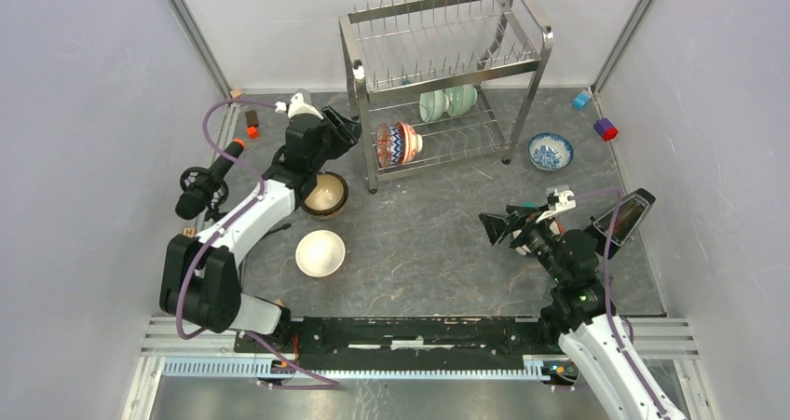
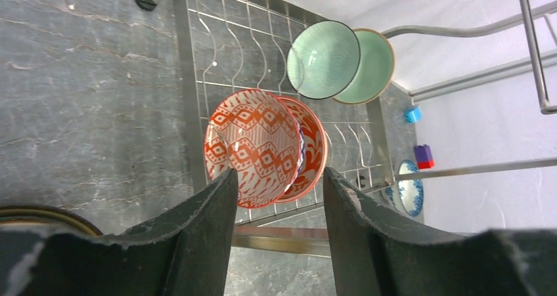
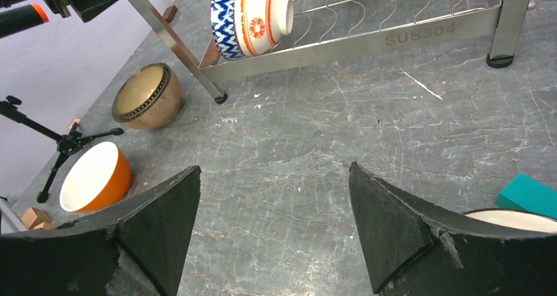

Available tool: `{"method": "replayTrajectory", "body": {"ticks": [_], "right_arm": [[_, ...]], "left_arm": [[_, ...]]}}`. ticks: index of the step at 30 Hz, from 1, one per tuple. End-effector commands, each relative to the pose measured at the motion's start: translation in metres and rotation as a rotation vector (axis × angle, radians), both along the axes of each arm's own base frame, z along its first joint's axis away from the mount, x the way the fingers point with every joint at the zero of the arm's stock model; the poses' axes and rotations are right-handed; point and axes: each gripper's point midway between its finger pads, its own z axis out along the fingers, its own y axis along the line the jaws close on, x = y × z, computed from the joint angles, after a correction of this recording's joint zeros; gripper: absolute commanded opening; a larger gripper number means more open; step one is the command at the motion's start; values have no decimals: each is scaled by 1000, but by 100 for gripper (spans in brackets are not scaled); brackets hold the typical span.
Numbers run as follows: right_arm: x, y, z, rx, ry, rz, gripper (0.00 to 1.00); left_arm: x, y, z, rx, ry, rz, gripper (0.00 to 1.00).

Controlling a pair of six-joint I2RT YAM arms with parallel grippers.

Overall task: Unload the bowls from the dish rack
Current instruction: Adjust the dish rack at the center of the board.

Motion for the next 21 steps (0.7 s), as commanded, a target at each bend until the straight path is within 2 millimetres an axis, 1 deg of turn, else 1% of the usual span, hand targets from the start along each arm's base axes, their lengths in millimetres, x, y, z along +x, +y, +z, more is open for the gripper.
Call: {"method": "replayTrajectory", "body": {"ticks": [1, 4, 9, 11, 13, 16, 19, 21], "right_arm": [[-3, 3, 11, -11, -37, 23, 88], [-3, 1, 10, -21, -36, 13, 88], [-2, -1, 12, -23, -39, 2, 88], [-3, -1, 12, -25, -38, 4, 88], [-3, -1, 13, -29, -35, 4, 88], [-3, -2, 14, -36, -32, 2, 88], [-4, -3, 13, -38, -29, 0, 88], [-4, -2, 13, -35, -28, -1, 88]], "left_arm": [[-11, -38, 19, -164, -45, -157, 56], [-21, -50, 20, -181, -55, -206, 55], [-39, -78, 20, -193, -53, -296, 54], [-45, -82, 20, -196, -55, -299, 54], [-50, -81, 22, -208, -67, -289, 54], [-53, -72, 22, -208, -80, -248, 54], [-46, -55, 13, -161, -52, -151, 58], [-40, -53, 8, -150, -34, -122, 60]]}}
